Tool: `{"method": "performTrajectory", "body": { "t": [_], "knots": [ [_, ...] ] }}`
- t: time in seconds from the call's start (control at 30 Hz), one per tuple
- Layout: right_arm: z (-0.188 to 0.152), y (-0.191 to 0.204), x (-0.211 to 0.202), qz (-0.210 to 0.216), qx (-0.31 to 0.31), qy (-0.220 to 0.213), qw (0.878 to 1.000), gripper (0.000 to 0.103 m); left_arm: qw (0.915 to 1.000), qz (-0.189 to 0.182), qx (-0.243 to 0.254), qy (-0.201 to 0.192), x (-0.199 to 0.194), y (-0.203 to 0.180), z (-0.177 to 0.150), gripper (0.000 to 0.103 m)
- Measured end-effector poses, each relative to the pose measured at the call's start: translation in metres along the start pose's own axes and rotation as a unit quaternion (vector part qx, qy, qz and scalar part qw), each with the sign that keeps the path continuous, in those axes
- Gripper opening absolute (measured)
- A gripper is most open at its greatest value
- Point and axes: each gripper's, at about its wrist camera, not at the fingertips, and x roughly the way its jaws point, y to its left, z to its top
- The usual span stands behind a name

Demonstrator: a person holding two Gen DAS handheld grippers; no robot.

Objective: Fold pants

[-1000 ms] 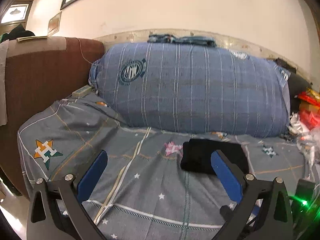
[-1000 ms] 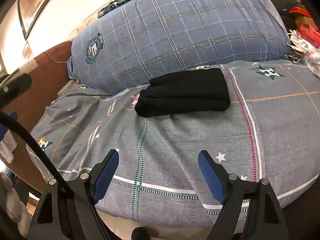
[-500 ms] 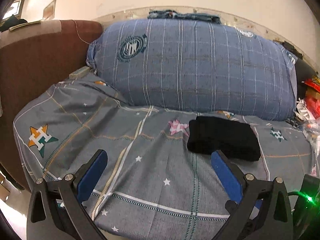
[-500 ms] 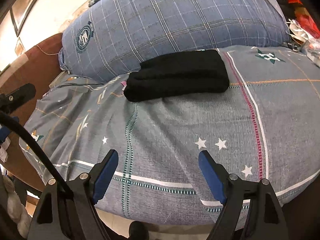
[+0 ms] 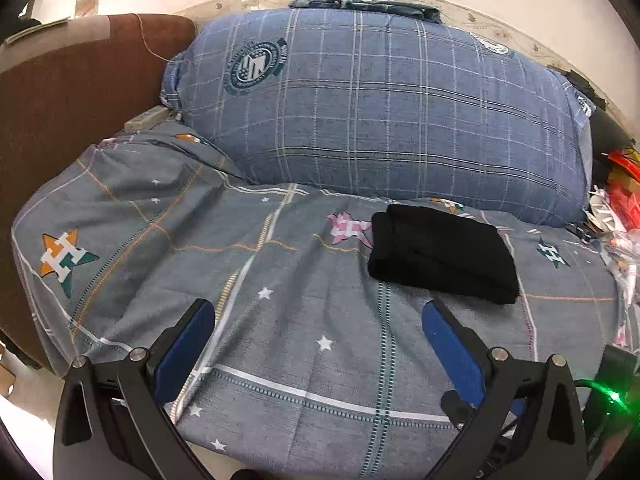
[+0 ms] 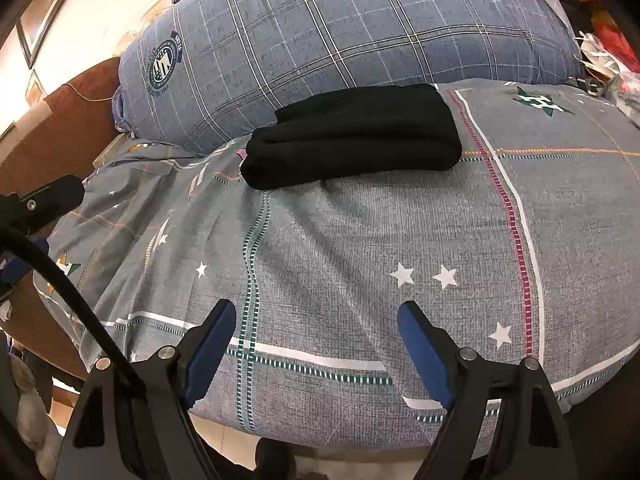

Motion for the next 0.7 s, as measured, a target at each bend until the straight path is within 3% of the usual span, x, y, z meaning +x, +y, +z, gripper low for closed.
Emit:
{"method": "performTrajectory", "body": {
  "t": [0.5,0.7],
  "knots": [
    [-0.0023,-0.0013,0.0068,-0.001,0.004,0.013,1.000,0.088,1.0000,-0.003,0.006,0.004,0.0035,-0.0036,-0.0025,0.103],
    [-0.0027,-0.0034,0.0072,0.001,0.003,0.012,1.000,0.088,0.9986,0.029,0.006,-0.044,-0.0062,-0.0016,-0.0055,0.103]
  ]
}}
